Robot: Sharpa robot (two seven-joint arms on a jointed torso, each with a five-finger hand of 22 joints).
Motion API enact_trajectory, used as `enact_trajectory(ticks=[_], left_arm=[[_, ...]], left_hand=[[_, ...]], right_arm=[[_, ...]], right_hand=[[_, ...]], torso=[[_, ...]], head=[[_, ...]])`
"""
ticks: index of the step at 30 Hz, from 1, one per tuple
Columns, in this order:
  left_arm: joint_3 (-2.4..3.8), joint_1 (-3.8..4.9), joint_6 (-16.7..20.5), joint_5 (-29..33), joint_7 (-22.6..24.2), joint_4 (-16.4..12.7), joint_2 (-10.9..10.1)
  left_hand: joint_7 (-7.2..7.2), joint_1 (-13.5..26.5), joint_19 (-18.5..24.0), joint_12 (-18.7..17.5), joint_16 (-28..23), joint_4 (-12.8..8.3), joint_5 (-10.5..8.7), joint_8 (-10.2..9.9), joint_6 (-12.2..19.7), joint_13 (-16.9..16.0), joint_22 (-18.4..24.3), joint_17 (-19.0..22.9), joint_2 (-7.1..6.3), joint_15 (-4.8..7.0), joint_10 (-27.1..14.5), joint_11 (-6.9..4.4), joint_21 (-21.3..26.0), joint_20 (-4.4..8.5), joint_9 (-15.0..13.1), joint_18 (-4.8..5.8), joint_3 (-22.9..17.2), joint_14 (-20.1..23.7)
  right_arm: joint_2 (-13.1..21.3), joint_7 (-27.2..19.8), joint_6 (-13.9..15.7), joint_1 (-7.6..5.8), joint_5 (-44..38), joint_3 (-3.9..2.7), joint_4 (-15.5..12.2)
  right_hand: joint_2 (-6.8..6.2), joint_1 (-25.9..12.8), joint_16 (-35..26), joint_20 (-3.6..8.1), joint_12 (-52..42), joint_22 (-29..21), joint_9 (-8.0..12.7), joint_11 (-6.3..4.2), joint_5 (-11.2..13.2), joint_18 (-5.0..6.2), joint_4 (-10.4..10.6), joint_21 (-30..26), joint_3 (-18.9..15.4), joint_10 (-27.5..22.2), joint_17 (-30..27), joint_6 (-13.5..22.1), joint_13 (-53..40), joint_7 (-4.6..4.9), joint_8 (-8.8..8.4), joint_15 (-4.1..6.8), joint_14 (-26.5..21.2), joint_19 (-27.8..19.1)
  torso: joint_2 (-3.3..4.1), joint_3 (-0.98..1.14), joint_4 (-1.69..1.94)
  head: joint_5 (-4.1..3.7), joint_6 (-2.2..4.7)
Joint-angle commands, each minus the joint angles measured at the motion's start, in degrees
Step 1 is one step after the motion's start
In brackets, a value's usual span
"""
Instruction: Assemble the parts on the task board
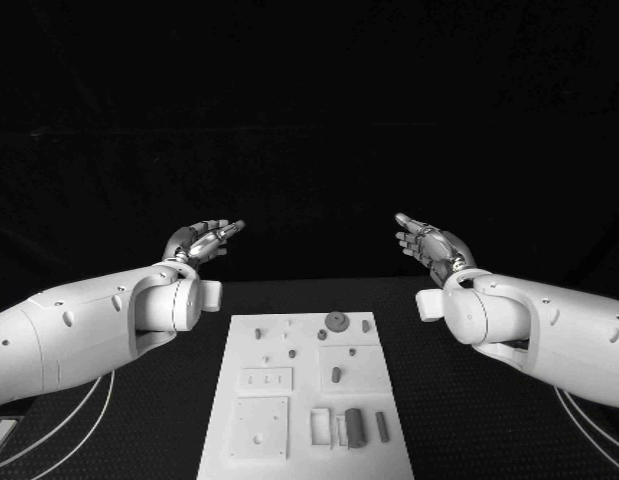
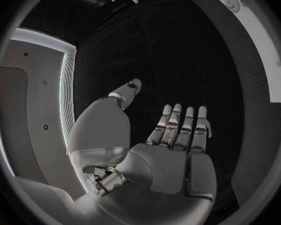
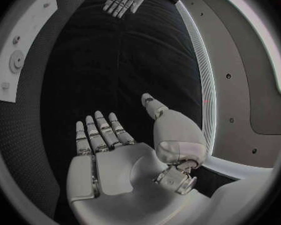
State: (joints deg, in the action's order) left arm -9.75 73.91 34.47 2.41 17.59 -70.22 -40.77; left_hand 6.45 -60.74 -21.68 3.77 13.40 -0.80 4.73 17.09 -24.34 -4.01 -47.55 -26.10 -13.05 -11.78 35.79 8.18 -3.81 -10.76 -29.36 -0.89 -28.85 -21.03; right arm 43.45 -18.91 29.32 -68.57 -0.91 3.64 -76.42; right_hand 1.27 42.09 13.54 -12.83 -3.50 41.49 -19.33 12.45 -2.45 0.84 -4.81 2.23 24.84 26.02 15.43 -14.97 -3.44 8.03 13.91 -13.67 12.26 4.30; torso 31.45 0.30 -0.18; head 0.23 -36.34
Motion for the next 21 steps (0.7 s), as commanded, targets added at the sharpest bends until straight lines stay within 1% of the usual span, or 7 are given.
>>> enact_trajectory(ticks=[1, 8, 12, 13, 15, 17, 21], left_arm=[[-0.62, 1.20, -6.6, 1.8, -5.9, 1.8, 0.5], [-0.95, 1.67, -7.1, 1.9, -6.4, 2.5, 0.7], [-0.95, 1.67, -7.1, 1.9, -6.4, 2.5, 0.7], [-2.13, 1.65, -11.2, 2.2, -6.5, 2.1, -0.6], [-2.17, 1.66, -11.6, 2.0, -5.7, 1.8, -0.8], [-2.18, 1.66, -13.0, 1.3, -5.2, 1.7, -1.0], [-2.19, 1.67, -15.4, -1.4, -4.5, 1.4, -1.2]], left_hand=[[0.07, -1.0, -0.5, 0.2, 0.3, 0.0, 0.26, 0.4, -0.5, -0.1, -0.8, -0.5, -0.21, -0.13, 0.6, 0.16, -0.4, -0.09, -0.5, 0.89, -0.5, -0.4], [0.49, -1.2, -0.9, 0.4, 1.3, -0.1, 0.21, 0.6, -0.8, -0.2, -1.1, -1.8, 0.47, -0.24, 1.1, 0.41, -0.5, 0.11, -0.7, 0.89, 0.0, -1.6], [1.41, -1.5, -2.0, 1.1, 2.9, -1.1, 0.16, 1.5, -2.5, -0.5, -1.4, -3.1, 2.07, -1.10, 3.0, 1.02, -0.9, 0.64, -1.0, 0.81, 1.2, -4.0], [1.96, -1.6, -2.8, 1.3, 3.3, -1.7, 0.18, 1.8, -3.2, -0.6, -1.5, -3.2, 2.71, -1.52, 3.8, 1.31, -1.1, 0.92, -1.1, 0.71, 1.8, -4.8], [4.30, -1.4, -4.7, 2.1, 4.2, -2.9, 0.15, 2.2, -4.8, -0.8, -1.6, -3.5, 4.39, -2.47, 5.9, 2.86, -1.6, 1.57, -1.1, 0.38, 3.0, -6.9], [4.78, -1.6, -6.8, 2.5, 5.4, -4.0, 0.20, 2.4, -6.0, -0.9, -1.6, -3.8, 5.44, -2.92, 7.4, 3.29, -2.1, 1.86, -0.9, -0.25, 3.5, -9.9], [6.31, -1.7, -12.6, 5.4, 8.2, -6.4, 0.31, 3.0, -9.2, -2.0, -1.4, -4.4, 7.17, -0.91, 14.1, 4.18, -3.6, 3.22, -0.6, -2.19, 3.8, -17.3]], right_arm=[[-0.3, 8.0, -13.7, -1.54, -2.6, 0.50, 2.6], [-0.7, 12.1, -20.1, -3.77, -3.4, 1.42, 6.2], [-0.7, 12.8, -21.2, -4.15, -3.6, 1.58, 6.8], [-4.8, 10.0, -18.5, -3.38, -25.4, 1.91, 14.9], [-5.3, 9.8, -17.9, -3.30, -28.9, 1.90, 16.0], [-5.5, 9.6, -17.3, -3.30, -33.1, 1.90, 16.7], [-5.9, 9.6, -17.4, -3.30, -38.7, 1.89, 17.8]], right_hand=[[0.25, 3.4, 2.1, -1.24, -1.1, 2.4, -1.8, 0.95, -0.4, 0.44, -2.1, 0.7, 0.9, 4.2, 1.9, -2.0, -0.6, 5.59, 1.72, -1.51, 1.6, 0.3], [-0.73, 8.9, 8.1, -1.04, -3.0, 15.8, -5.8, 1.42, -0.4, 1.48, -7.4, 2.7, 2.3, 9.9, 6.8, -7.0, -1.3, 5.83, 5.75, -2.22, 8.5, 4.1], [-1.60, 11.6, 10.4, -0.43, -5.0, 31.5, -6.1, 1.99, -0.4, 2.97, -9.7, 5.4, 3.5, 14.1, 7.7, -9.4, -2.0, 5.99, 6.96, -2.84, 13.4, 9.9], [-1.72, 12.1, 10.8, -0.27, -5.3, 34.6, -6.2, 1.94, -0.4, 3.53, -10.3, 6.1, 3.7, 15.0, 7.8, -10.0, -2.1, 6.04, 7.26, -2.69, 14.4, 12.0], [-1.88, 13.2, 12.0, 0.07, -6.2, 34.3, -6.6, 1.76, -0.4, 4.59, -11.3, 6.8, 4.4, 17.1, 8.1, -12.5, -2.4, 6.32, 8.40, -2.06, 17.1, 14.6], [-2.09, 14.7, 13.5, 0.37, -7.1, 34.0, -6.9, 1.48, -0.5, 5.65, -11.9, 7.5, 5.1, 19.4, 8.7, -15.0, -2.8, 6.44, 9.50, -0.93, 20.4, 17.2], [-2.82, 18.0, 15.0, 0.56, -8.7, 33.0, -7.1, -0.14, -0.4, 7.45, -11.9, 8.0, 5.8, 23.9, 9.3, -18.2, -3.5, 5.52, 10.38, 0.95, 25.2, 22.1]], torso=[[0.01, 0.00, -0.01], [0.01, 0.00, -0.01], [0.01, 0.00, -0.01], [0.06, -0.45, -0.06], [0.08, -0.41, -0.02], [0.11, -0.37, 0.14], [0.26, -0.18, 0.69]], head=[[0.00, 0.00], [0.00, 0.00], [0.00, 0.00], [1.08, -0.50], [1.21, -0.61], [1.07, -0.50], [0.83, -0.31]])
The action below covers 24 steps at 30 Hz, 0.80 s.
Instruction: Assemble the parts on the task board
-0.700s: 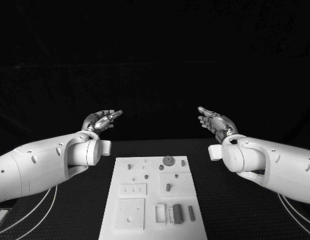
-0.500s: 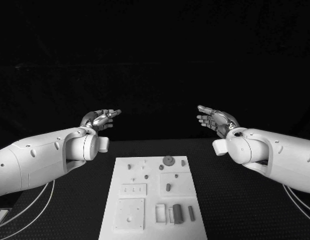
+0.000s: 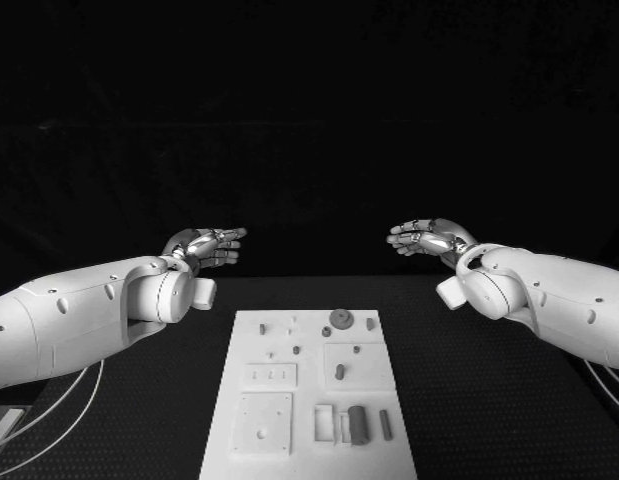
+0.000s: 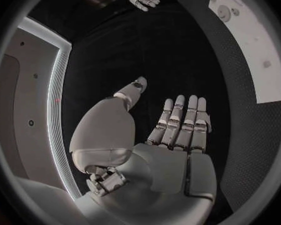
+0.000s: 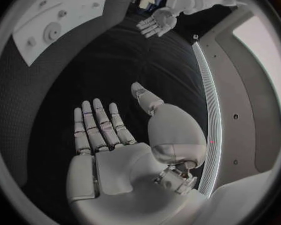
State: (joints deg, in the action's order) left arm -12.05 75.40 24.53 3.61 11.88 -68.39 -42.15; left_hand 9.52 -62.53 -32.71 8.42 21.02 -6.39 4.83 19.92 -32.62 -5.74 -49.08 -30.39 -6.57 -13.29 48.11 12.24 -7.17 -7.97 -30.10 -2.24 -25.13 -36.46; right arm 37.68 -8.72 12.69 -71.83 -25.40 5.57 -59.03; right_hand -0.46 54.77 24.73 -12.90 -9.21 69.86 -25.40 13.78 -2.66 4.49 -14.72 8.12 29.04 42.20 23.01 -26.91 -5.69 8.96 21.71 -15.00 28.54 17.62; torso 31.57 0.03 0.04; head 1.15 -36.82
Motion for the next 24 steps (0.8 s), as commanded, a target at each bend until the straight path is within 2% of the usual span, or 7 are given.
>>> enact_trajectory(ticks=[1, 7, 10, 11, 14, 17, 24], left_arm=[[0.12, 0.18, -6.2, -3.0, 1.3, -0.6, 0.2], [0.11, 0.17, -10.3, -5.9, 0.9, -1.4, 0.1], [0.11, 0.17, -11.2, -7.6, 1.4, -2.2, 0.1], [0.11, 0.17, -11.5, -7.6, 1.6, -2.5, 0.0], [0.12, 0.17, -12.0, -7.6, 1.8, -3.7, -0.3], [0.13, 0.17, -12.2, -7.7, 2.1, -5.6, -1.1], [0.14, 0.15, -11.8, -7.6, 3.0, -9.8, -2.7]], left_hand=[[3.20, 0.1, -3.0, 0.8, 0.4, -2.5, 0.28, 0.0, -2.0, 0.0, 0.7, 0.2, 1.42, 1.05, 2.7, -0.16, 0.0, 0.75, 0.6, -0.90, 0.2, -3.3], [3.43, -0.6, -9.4, 2.5, 1.8, -7.5, 1.20, 0.2, -7.1, -0.2, 2.1, -0.2, 3.70, 3.55, 8.3, -2.16, -0.2, 2.47, 1.9, -1.23, -1.5, -10.3], [3.20, -0.7, -10.5, 2.4, 1.8, -8.9, 1.23, 0.1, -8.0, -0.1, 2.4, -0.4, 4.37, 3.94, 8.9, -2.31, 0.0, 2.88, 2.3, -1.07, -2.0, -11.4], [3.19, -0.8, -10.7, 2.2, 1.6, -9.3, 1.25, 0.0, -8.1, 0.0, 2.6, -0.4, 4.46, 3.93, 8.8, -2.22, 0.2, 2.95, 2.4, -0.95, -2.1, -11.4], [3.17, -0.9, -10.8, 1.8, 1.3, -9.9, 1.24, -0.2, -8.4, 0.2, 2.9, -0.4, 4.52, 3.90, 8.7, -2.11, 0.6, 3.13, 2.7, -0.67, -2.3, -11.5], [3.15, -0.9, -10.9, 1.6, 1.1, -10.1, 1.21, -0.3, -8.5, 0.3, 3.0, -0.4, 4.41, 3.87, 8.5, -2.04, 0.7, 3.18, 2.8, -0.54, -2.3, -11.5], [3.22, -0.8, -11.1, 1.1, 0.9, -10.1, 1.18, -0.6, -8.5, 0.5, 3.2, -0.4, 4.23, 3.88, 8.1, -1.80, 1.0, 3.40, 3.1, -0.26, -2.3, -11.6]], right_arm=[[-0.1, -0.4, -1.4, -0.04, -16.7, -0.05, 0.5], [-0.9, 0.0, -1.4, -0.06, -26.0, -0.08, 1.3], [-1.5, 1.3, -0.7, -0.06, -30.5, -0.08, 1.5], [-1.9, 1.5, -0.7, -0.06, -32.6, -0.08, 1.7], [-2.8, 2.1, -0.6, -0.05, -37.3, -0.08, 2.1], [-3.5, 2.2, -0.2, 0.12, -42.6, -0.08, 2.0], [-5.0, 2.1, 0.6, 1.32, -52.3, -0.10, 2.2]], right_hand=[[-1.07, 6.4, 4.5, 0.73, -3.5, 4.3, -1.0, -2.00, -0.2, 4.38, -2.1, 2.3, 1.8, 9.1, 2.1, -7.2, -1.5, 4.42, 2.79, 2.94, 10.8, 10.2], [-1.68, 10.2, 6.8, 0.86, -5.7, 3.0, -1.4, -4.37, -0.2, 6.56, -2.2, 3.0, 1.7, 15.0, 3.7, -11.4, -3.4, 3.80, 3.77, 5.59, 17.1, 16.5], [-1.90, 11.6, 7.5, 0.88, -6.6, 2.4, -1.7, -5.55, -0.2, 7.60, -2.1, 3.3, 1.3, 17.5, 4.6, -13.2, -4.5, 3.27, 4.08, 7.12, 19.7, 19.6], [-1.84, 12.2, 7.5, 0.83, -6.7, 2.1, -1.8, -5.81, -0.2, 7.78, -2.1, 3.1, 1.3, 18.0, 4.7, -13.8, -4.8, 3.03, 4.17, 7.28, 20.0, 20.1], [-2.16, 13.4, 7.9, 0.60, -7.1, 1.6, -2.0, -6.39, -0.2, 7.89, -2.0, 2.6, 2.1, 19.5, 5.5, -15.3, -5.6, 2.42, 4.38, 7.83, 21.9, 20.5], [-2.40, 13.3, 8.3, 0.61, -7.2, 1.5, -2.2, -6.88, -0.2, 8.50, -2.1, 2.9, 2.6, 20.7, 6.3, -16.5, -6.3, 2.03, 4.30, 8.58, 23.7, 22.5], [-2.43, 12.6, 8.6, 0.66, -6.9, 1.4, -2.4, -7.84, -0.2, 9.58, -2.1, 3.2, 3.3, 23.0, 8.1, -18.2, -7.8, 1.46, 3.41, 9.91, 26.7, 25.7]], torso=[[0.31, 0.11, 0.79], [0.86, 0.31, 1.72], [1.14, 0.46, 2.10], [1.38, 0.62, 2.40], [1.81, 0.98, 2.89], [2.33, 1.43, 3.68], [3.43, 2.09, 5.30]], head=[[-0.17, 0.20], [-0.83, 0.17], [-1.20, 0.26], [-1.43, 0.24], [-1.73, 0.10], [-2.37, 0.01], [-3.76, -0.29]])
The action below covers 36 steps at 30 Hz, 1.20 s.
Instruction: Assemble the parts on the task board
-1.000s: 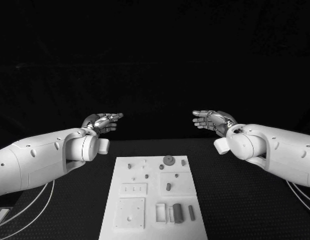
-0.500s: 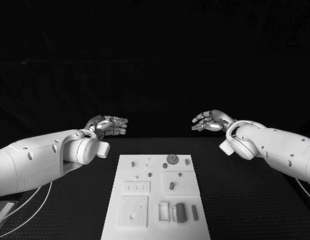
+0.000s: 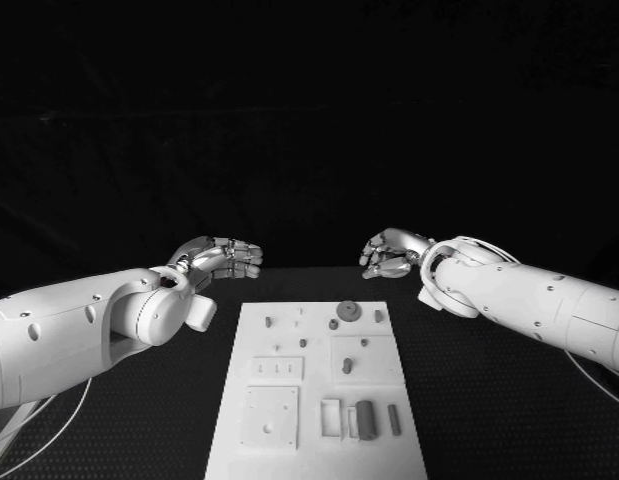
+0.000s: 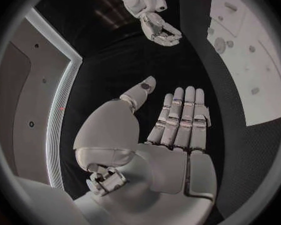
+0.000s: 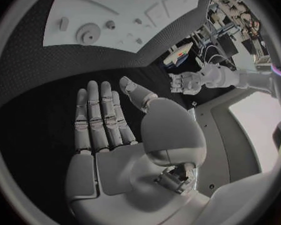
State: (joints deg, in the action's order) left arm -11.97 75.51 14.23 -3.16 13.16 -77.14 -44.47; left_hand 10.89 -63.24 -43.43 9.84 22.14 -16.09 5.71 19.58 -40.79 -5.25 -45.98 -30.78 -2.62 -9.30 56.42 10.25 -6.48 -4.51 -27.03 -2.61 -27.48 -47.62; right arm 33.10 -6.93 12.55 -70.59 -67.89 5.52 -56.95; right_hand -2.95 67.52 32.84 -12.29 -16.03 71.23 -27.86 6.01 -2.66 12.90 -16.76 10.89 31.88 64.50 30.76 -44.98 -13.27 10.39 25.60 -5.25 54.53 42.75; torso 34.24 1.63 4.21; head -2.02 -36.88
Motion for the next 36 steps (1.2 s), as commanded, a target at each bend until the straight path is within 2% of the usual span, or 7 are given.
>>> enact_trajectory(ticks=[1, 8, 11, 13, 17, 24, 36], left_arm=[[0.06, 0.04, -1.5, -0.9, 1.7, -1.6, -0.6], [0.07, 0.04, -1.6, -0.7, 1.9, -4.3, -1.9], [0.09, 0.04, -1.6, -0.7, 1.9, -4.9, -2.2], [0.10, 0.04, -1.8, -0.7, 2.0, -5.0, -2.2], [0.11, 0.04, -1.8, -0.5, 1.9, -5.0, -2.1], [0.10, 0.01, -2.0, -0.1, 1.9, -4.5, -1.5], [0.11, 0.01, -2.3, 0.0, 1.8, -4.8, -1.9]], left_hand=[[1.85, -0.1, -0.4, -0.4, -0.3, -0.4, 0.29, -0.3, -0.3, 0.1, 0.1, -0.1, 0.27, -0.11, -0.2, 0.21, 0.4, -0.04, 0.1, 0.12, 0.0, -0.5], [1.85, 0.0, -0.5, -0.6, -0.4, -0.4, 0.18, -0.4, -0.3, 0.2, 0.2, -0.1, 0.12, -0.11, -0.3, 0.31, 0.5, 0.04, 0.2, 0.25, 0.1, -0.6], [1.84, 0.1, -0.6, -0.6, -0.4, -0.4, 0.13, -0.4, -0.3, 0.2, 0.2, -0.1, 0.09, -0.11, -0.4, 0.33, 0.5, 0.08, 0.2, 0.29, 0.2, -0.6], [1.83, 0.1, -0.6, -0.6, -0.5, -0.4, 0.11, -0.4, -0.3, 0.2, 0.2, -0.1, 0.08, -0.10, -0.4, 0.34, 0.6, 0.10, 0.2, 0.32, 0.2, -0.6], [1.82, 0.2, -0.7, -0.7, -0.5, -0.4, 0.06, -0.5, -0.3, 0.3, 0.3, -0.1, 0.07, -0.10, -0.4, 0.37, 0.6, 0.14, 0.3, 0.37, 0.2, -0.6], [1.88, 0.4, -0.7, -0.8, -0.6, -0.3, 0.00, -0.6, -0.3, 0.3, 0.3, -0.2, 0.04, -0.10, -0.4, 0.41, 0.7, 0.22, 0.4, 0.47, 0.3, -0.7], [1.90, 0.5, -0.8, -1.0, -0.8, -0.4, -0.12, -0.8, -0.2, 0.5, 0.4, -0.2, 0.01, -0.09, -0.5, 0.47, 0.9, 0.33, 0.5, 0.62, 0.5, -0.7]], right_arm=[[-0.6, 0.4, 1.2, 0.26, -10.9, -0.04, 0.2], [-1.7, 1.6, 1.7, 1.07, -18.1, -0.06, 0.5], [-2.0, 2.1, 0.4, 1.48, -19.2, -0.06, 0.6], [-2.2, 2.3, -0.1, 1.86, -19.7, -0.06, 0.9], [-2.9, 2.4, -0.9, 2.66, -20.2, -0.06, 1.4], [-3.3, 2.9, -1.9, 3.43, -20.9, -0.07, 1.1], [-3.0, 3.5, -2.8, 3.85, -22.5, -0.07, 1.7]], right_hand=[[0.05, -0.2, 1.1, 0.16, -0.5, 0.2, 0.3, -0.66, -0.2, 1.58, 0.0, 0.9, 0.5, 2.0, 0.8, 0.1, -0.7, 0.16, -1.00, 0.77, 2.0, 1.9], [-2.41, -0.7, 10.9, 3.79, -9.3, 2.6, 0.9, -4.30, -0.3, 2.10, 0.0, 6.8, -1.6, 14.1, 7.7, -1.4, -8.6, -2.23, -2.74, 6.28, 12.5, 14.1], [-3.25, -0.7, 23.0, 6.33, -21.6, 5.3, 1.3, -4.67, -0.3, 2.10, -0.1, 10.7, -3.5, 12.5, 17.0, -2.2, -20.6, -3.16, -4.09, 9.57, 13.0, 18.7], [-2.50, -0.7, 28.8, 7.17, -29.3, 5.3, 1.4, -4.94, -0.2, 2.09, 0.2, 13.1, -3.5, 8.8, 21.6, -2.3, -28.3, -2.70, -4.93, 10.16, 11.7, 20.4], [-3.27, -1.3, 36.9, 8.50, -40.5, 5.3, 1.5, -4.70, -0.1, 2.07, 0.2, 19.3, -3.4, 3.0, 27.0, -2.7, -39.5, -2.52, -6.29, 9.58, 10.3, 20.9], [-3.46, -1.5, 44.9, 9.93, -49.0, 5.4, 1.7, -3.90, -0.2, 2.10, 0.2, 27.7, -3.0, 2.0, 30.5, -2.0, -46.4, -1.67, -8.00, 9.24, 10.7, 21.1], [-3.65, -1.9, 48.2, 10.24, -52.3, 5.3, 1.7, -3.53, -0.2, 2.10, 0.2, 32.8, -2.2, 0.8, 30.6, -2.2, -48.4, -1.39, -8.73, 8.85, 9.6, 19.2]], torso=[[0.96, 0.61, 1.39], [2.24, 1.17, 3.03], [2.67, 1.30, 3.51], [3.01, 1.37, 3.81], [3.59, 1.51, 4.28], [4.54, 1.73, 4.71], [5.87, 1.68, 5.72]], head=[[-0.79, -0.31], [-2.07, -0.77], [-2.43, -0.96], [-2.60, -1.34], [-2.98, -1.38], [-3.45, -1.77], [-4.22, -1.65]])
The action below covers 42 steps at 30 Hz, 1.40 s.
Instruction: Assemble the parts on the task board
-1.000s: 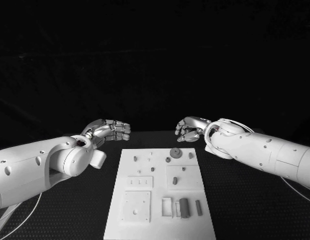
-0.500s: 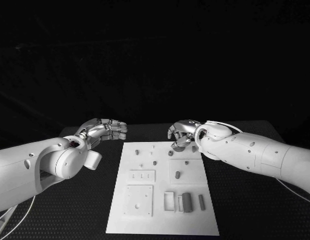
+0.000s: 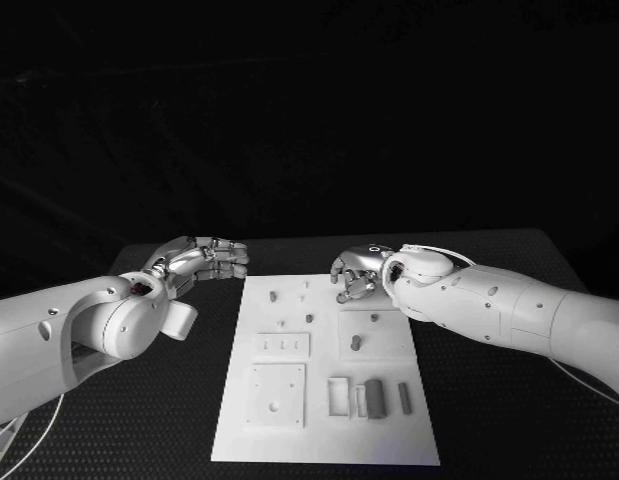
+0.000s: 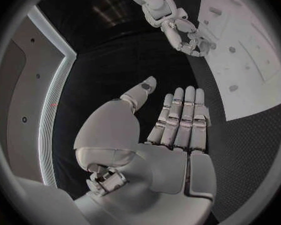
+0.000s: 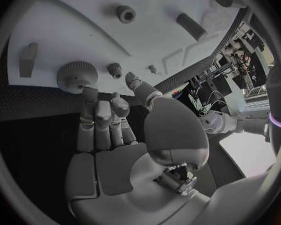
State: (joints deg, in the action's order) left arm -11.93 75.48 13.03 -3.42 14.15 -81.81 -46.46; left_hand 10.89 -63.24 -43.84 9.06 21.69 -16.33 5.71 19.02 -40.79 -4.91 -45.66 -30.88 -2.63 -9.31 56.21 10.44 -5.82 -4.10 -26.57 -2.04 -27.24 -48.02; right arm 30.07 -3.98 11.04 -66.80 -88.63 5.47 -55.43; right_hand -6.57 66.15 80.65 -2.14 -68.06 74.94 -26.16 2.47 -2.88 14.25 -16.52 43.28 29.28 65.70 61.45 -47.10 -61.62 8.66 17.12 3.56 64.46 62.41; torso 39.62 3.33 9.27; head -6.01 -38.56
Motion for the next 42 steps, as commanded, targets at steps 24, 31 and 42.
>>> enact_trajectory(ticks=[24, 31, 42], left_arm=[[0.07, 0.05, -1.4, 0.3, 0.4, 0.4, 0.2], [0.07, 0.05, -1.5, 0.3, 0.4, 0.5, 0.3], [0.07, 0.05, -1.5, 0.3, 0.3, 0.7, 0.4]], left_hand=[[1.87, 0.7, -0.5, -0.5, -0.5, -0.1, -0.32, -0.4, -0.1, 0.2, 0.2, -0.2, 0.07, -0.08, -0.4, 0.35, 0.5, 0.06, 0.2, 0.25, 0.4, -0.3], [1.86, 0.7, -0.6, -0.5, -0.6, -0.1, -0.36, -0.4, -0.1, 0.3, 0.2, -0.2, 0.09, -0.08, -0.4, 0.35, 0.5, 0.09, 0.3, 0.28, 0.4, -0.3], [1.86, 0.7, -0.6, -0.6, -0.6, -0.1, -0.42, -0.4, -0.1, 0.3, 0.2, -0.2, 0.15, -0.07, -0.4, 0.36, 0.6, 0.12, 0.3, 0.33, 0.4, -0.4]], right_arm=[[0.1, 0.7, -2.1, 0.79, -2.8, -0.02, 0.5], [0.0, 0.7, -2.4, 0.86, -2.8, -0.02, 0.7], [-0.4, 0.7, -2.7, 0.87, -2.7, -0.02, 0.8]], right_hand=[[0.43, -1.1, 1.6, 0.16, -1.1, 1.4, -0.3, -0.12, 0.1, 0.75, 0.0, 2.3, 0.8, -0.5, -0.7, -1.1, -0.1, 0.18, -0.07, 0.15, -0.7, -1.1], [0.71, -1.5, 1.8, 0.16, -1.1, 1.4, -0.4, -0.23, 0.1, 0.75, 0.1, 2.6, 1.0, -0.4, -1.0, -1.5, 0.0, 0.06, 0.06, 0.25, -0.8, -1.3], [1.30, -2.1, 2.1, 0.13, -1.1, 1.3, -0.5, -0.37, 0.1, 0.75, 0.2, 3.0, 1.2, -0.4, -1.3, -2.0, 0.2, -0.09, 0.19, 0.39, -1.0, -1.6]], torso=[[1.75, 0.30, 0.96], [2.07, 0.31, 0.88], [2.37, 0.34, 0.99]], head=[[-0.96, 0.38], [-0.68, 0.37], [-0.86, 0.44]])
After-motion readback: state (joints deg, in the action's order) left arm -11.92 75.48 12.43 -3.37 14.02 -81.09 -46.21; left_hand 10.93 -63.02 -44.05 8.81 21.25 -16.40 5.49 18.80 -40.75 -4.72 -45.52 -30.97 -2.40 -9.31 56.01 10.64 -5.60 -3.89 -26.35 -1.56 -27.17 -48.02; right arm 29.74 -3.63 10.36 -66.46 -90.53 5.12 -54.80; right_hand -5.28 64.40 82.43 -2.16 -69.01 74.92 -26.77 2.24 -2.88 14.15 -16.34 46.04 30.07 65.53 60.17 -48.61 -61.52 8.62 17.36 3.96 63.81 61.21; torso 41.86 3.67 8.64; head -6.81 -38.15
